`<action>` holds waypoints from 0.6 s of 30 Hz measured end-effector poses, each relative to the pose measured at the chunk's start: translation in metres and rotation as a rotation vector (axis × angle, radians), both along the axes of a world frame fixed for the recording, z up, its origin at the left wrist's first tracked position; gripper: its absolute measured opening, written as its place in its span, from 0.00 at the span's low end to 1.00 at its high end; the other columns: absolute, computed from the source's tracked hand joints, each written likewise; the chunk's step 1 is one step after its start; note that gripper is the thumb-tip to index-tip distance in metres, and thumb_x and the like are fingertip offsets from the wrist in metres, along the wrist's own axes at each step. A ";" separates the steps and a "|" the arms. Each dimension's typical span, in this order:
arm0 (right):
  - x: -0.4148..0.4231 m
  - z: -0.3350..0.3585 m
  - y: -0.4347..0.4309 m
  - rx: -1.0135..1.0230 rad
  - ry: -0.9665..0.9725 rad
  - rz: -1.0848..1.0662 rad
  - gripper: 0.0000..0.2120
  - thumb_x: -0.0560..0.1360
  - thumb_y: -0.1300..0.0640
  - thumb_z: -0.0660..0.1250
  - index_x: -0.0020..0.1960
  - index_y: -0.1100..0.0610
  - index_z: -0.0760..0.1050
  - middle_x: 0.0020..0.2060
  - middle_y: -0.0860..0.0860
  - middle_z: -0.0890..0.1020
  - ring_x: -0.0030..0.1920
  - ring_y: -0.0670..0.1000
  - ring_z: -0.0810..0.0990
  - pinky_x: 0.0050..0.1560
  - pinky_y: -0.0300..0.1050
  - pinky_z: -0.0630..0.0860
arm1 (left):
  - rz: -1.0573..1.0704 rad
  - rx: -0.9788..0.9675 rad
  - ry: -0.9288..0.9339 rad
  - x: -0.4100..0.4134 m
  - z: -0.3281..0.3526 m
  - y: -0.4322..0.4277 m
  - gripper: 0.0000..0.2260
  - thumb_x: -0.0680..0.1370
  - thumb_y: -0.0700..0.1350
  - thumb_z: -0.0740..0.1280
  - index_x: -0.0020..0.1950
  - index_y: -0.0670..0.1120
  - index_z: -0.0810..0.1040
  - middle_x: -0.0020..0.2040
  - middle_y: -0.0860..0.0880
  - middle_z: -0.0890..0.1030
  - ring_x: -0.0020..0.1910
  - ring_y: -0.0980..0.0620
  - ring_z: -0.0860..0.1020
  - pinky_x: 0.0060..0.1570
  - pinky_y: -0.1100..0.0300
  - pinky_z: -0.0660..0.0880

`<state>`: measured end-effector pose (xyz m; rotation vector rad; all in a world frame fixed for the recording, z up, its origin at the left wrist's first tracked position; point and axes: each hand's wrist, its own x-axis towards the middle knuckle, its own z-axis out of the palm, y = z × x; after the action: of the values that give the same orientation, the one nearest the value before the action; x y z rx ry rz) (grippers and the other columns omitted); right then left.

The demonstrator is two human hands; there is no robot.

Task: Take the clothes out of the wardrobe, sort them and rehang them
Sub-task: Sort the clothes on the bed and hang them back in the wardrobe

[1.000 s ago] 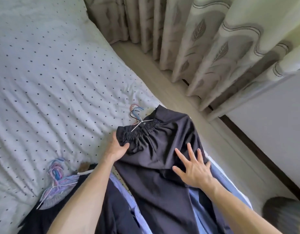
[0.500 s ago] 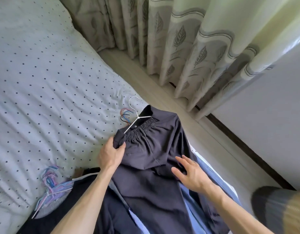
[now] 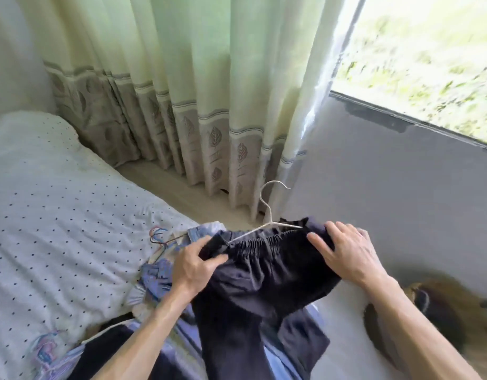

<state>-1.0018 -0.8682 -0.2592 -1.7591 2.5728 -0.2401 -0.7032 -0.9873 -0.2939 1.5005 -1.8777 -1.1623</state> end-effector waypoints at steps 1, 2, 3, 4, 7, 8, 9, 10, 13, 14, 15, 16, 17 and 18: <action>-0.008 0.008 0.022 -0.040 -0.015 -0.035 0.29 0.77 0.29 0.42 0.42 0.51 0.68 0.41 0.50 0.80 0.51 0.58 0.79 0.51 0.52 0.70 | -0.070 0.000 0.000 -0.012 0.005 0.007 0.12 0.60 0.63 0.70 0.42 0.64 0.80 0.36 0.60 0.83 0.39 0.61 0.80 0.41 0.60 0.75; -0.015 0.014 0.047 -0.103 -0.026 -0.076 0.27 0.77 0.31 0.45 0.38 0.52 0.64 0.36 0.51 0.79 0.46 0.59 0.80 0.46 0.51 0.69 | -0.153 0.009 -0.012 -0.025 0.011 0.015 0.13 0.60 0.62 0.70 0.44 0.64 0.80 0.37 0.60 0.83 0.41 0.60 0.81 0.44 0.59 0.76; -0.021 0.018 0.074 -0.177 -0.014 -0.123 0.26 0.77 0.33 0.48 0.36 0.53 0.63 0.32 0.51 0.78 0.42 0.60 0.79 0.42 0.51 0.69 | -0.250 0.022 -0.028 -0.038 0.017 0.023 0.15 0.61 0.62 0.70 0.47 0.64 0.79 0.41 0.59 0.84 0.46 0.58 0.81 0.50 0.55 0.77; -0.026 0.021 0.105 -0.243 0.009 -0.176 0.26 0.78 0.34 0.50 0.35 0.54 0.63 0.30 0.51 0.76 0.39 0.60 0.79 0.39 0.51 0.70 | -0.363 0.021 -0.045 -0.054 0.026 0.033 0.18 0.61 0.61 0.71 0.50 0.64 0.78 0.47 0.57 0.83 0.51 0.56 0.81 0.57 0.52 0.76; -0.023 0.023 0.203 -0.379 0.029 -0.319 0.25 0.79 0.35 0.53 0.34 0.53 0.64 0.26 0.45 0.69 0.32 0.57 0.75 0.36 0.49 0.70 | -0.706 -0.032 -0.068 -0.114 0.063 0.082 0.28 0.65 0.61 0.72 0.64 0.63 0.72 0.61 0.55 0.75 0.63 0.59 0.72 0.68 0.60 0.68; -0.018 0.022 0.236 -0.409 0.029 -0.367 0.23 0.78 0.35 0.54 0.34 0.52 0.65 0.26 0.43 0.67 0.32 0.56 0.75 0.36 0.48 0.69 | -0.823 -0.068 -0.087 -0.136 0.079 0.107 0.28 0.68 0.60 0.73 0.67 0.61 0.72 0.62 0.57 0.76 0.62 0.61 0.72 0.66 0.63 0.67; -0.012 0.022 0.267 -0.438 0.032 -0.410 0.22 0.78 0.36 0.55 0.35 0.51 0.68 0.27 0.42 0.66 0.32 0.55 0.75 0.36 0.48 0.69 | -0.939 -0.084 -0.094 -0.158 0.095 0.138 0.24 0.72 0.59 0.73 0.66 0.61 0.74 0.60 0.59 0.79 0.59 0.63 0.74 0.63 0.64 0.68; -0.006 0.021 0.299 -0.469 0.036 -0.448 0.21 0.78 0.37 0.56 0.36 0.51 0.70 0.28 0.41 0.67 0.33 0.54 0.76 0.36 0.48 0.70 | -1.042 -0.070 -0.089 -0.178 0.111 0.171 0.16 0.75 0.59 0.71 0.62 0.63 0.76 0.56 0.59 0.82 0.54 0.64 0.77 0.59 0.65 0.71; 0.013 0.018 0.392 -0.545 0.006 -0.562 0.18 0.79 0.38 0.58 0.42 0.49 0.77 0.32 0.43 0.76 0.36 0.51 0.77 0.39 0.51 0.71 | -1.270 -0.009 -0.031 -0.221 0.132 0.270 0.07 0.79 0.55 0.66 0.45 0.60 0.83 0.37 0.56 0.82 0.35 0.59 0.77 0.42 0.62 0.74; 0.018 0.017 0.422 -0.576 -0.011 -0.602 0.17 0.79 0.39 0.59 0.44 0.49 0.78 0.34 0.43 0.77 0.36 0.49 0.76 0.40 0.51 0.71 | -1.322 -0.020 -0.026 -0.230 0.135 0.300 0.09 0.80 0.54 0.65 0.44 0.58 0.84 0.34 0.54 0.80 0.33 0.59 0.75 0.40 0.60 0.73; 0.024 0.017 0.452 -0.603 -0.013 -0.646 0.15 0.79 0.39 0.60 0.45 0.48 0.79 0.35 0.42 0.79 0.37 0.48 0.76 0.41 0.51 0.71 | -1.376 -0.024 -0.034 -0.238 0.137 0.328 0.10 0.80 0.54 0.65 0.43 0.56 0.84 0.33 0.54 0.79 0.33 0.59 0.74 0.39 0.59 0.72; 0.030 0.015 0.482 -0.620 0.008 -0.690 0.15 0.79 0.40 0.61 0.45 0.48 0.80 0.35 0.42 0.79 0.37 0.48 0.76 0.41 0.50 0.70 | -1.441 -0.019 -0.039 -0.244 0.138 0.355 0.10 0.80 0.54 0.65 0.44 0.56 0.84 0.33 0.53 0.79 0.34 0.59 0.73 0.39 0.60 0.72; 0.036 0.014 0.511 -0.627 0.046 -0.737 0.14 0.79 0.40 0.61 0.46 0.48 0.80 0.36 0.42 0.79 0.37 0.48 0.76 0.42 0.49 0.70 | -1.502 -0.004 -0.044 -0.248 0.137 0.380 0.10 0.79 0.55 0.65 0.44 0.56 0.84 0.35 0.53 0.80 0.34 0.59 0.74 0.39 0.61 0.71; 0.042 0.011 0.539 -0.626 0.091 -0.788 0.15 0.79 0.40 0.61 0.46 0.48 0.80 0.36 0.42 0.79 0.37 0.48 0.75 0.43 0.48 0.68 | -1.550 0.010 -0.054 -0.252 0.136 0.404 0.09 0.79 0.55 0.65 0.44 0.56 0.85 0.35 0.52 0.80 0.34 0.59 0.73 0.38 0.61 0.71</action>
<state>-0.9599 -0.3289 -0.2482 -0.6935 3.3627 -1.0796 -0.9557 -0.5836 -0.1581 -0.2673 -3.0410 -1.5850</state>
